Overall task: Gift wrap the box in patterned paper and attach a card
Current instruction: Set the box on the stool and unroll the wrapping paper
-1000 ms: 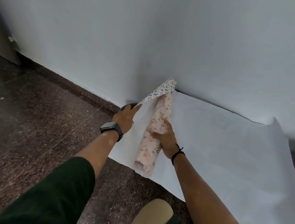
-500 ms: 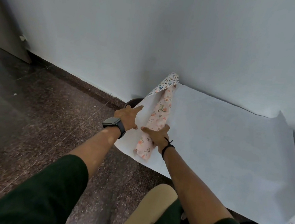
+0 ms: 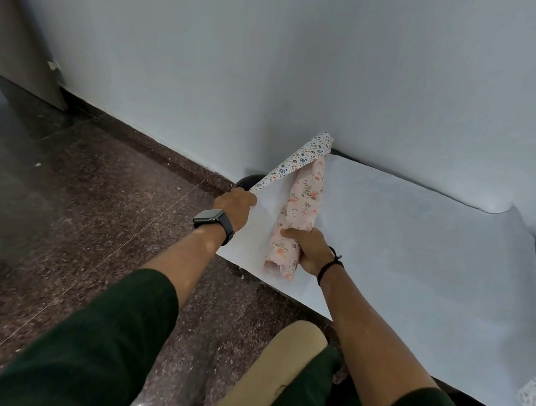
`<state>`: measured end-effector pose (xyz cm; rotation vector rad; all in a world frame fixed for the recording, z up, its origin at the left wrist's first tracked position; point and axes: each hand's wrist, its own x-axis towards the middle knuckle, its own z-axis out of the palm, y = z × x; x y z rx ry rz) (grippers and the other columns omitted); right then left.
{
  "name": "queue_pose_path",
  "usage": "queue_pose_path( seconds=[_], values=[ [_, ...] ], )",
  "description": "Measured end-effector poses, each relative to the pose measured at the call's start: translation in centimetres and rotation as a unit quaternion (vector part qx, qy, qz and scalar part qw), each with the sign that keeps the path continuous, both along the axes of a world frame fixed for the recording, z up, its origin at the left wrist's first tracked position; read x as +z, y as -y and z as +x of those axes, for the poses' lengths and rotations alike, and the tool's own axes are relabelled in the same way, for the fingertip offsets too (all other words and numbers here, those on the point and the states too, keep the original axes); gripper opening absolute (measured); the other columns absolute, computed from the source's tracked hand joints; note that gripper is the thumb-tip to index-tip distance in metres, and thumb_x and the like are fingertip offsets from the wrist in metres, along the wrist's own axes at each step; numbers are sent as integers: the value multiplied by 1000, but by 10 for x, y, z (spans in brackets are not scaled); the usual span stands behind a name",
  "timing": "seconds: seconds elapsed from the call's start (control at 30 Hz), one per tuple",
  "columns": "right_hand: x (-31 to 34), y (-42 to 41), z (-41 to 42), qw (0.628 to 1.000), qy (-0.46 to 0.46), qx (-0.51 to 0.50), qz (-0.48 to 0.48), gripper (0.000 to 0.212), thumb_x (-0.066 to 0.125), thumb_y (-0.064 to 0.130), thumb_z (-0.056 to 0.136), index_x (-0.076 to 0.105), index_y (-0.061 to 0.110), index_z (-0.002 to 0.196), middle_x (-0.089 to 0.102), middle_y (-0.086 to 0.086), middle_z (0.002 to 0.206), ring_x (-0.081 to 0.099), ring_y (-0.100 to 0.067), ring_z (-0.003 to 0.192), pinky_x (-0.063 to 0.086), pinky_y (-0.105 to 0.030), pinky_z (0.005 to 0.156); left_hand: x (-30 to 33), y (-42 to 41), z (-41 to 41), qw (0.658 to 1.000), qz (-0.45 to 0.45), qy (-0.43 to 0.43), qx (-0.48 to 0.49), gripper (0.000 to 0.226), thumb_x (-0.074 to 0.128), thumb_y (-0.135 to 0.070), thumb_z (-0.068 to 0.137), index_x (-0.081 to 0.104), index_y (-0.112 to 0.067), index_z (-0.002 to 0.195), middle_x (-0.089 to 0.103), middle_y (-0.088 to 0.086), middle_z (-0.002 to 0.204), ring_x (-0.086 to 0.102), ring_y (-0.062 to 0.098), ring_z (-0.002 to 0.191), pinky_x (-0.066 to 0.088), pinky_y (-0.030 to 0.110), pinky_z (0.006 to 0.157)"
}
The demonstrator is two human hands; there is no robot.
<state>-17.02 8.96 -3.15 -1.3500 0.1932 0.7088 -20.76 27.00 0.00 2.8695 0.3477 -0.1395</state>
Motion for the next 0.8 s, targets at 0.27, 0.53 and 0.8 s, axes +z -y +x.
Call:
queue_pose_path(
  seconds=[0.27, 0.53, 0.8],
  values=[
    [1, 6, 2, 1000, 2, 17, 14, 43, 61, -10, 81, 53, -4, 122, 59, -22, 120, 60, -36, 101, 52, -47, 84, -3, 2, -1, 999, -30, 20, 12, 42, 38, -2, 94, 52, -17, 130, 42, 15, 134, 53, 38, 112, 43, 40, 94],
    [-1, 8, 7, 1000, 2, 27, 7, 46, 61, -11, 80, 52, -2, 124, 58, -23, 123, 57, -40, 112, 49, -51, 91, -5, 5, 1, 999, -33, 18, 15, 40, 37, 0, 92, 53, -14, 126, 43, 15, 130, 53, 38, 109, 45, 40, 91],
    [7, 12, 10, 999, -3, 48, 1, 45, 58, -12, 81, 52, -1, 125, 58, -21, 123, 56, -39, 113, 49, -50, 91, -7, 6, 0, 999, -21, 27, 8, 44, 34, 2, 93, 48, -16, 131, 43, 16, 129, 54, 38, 104, 46, 41, 86]
  ],
)
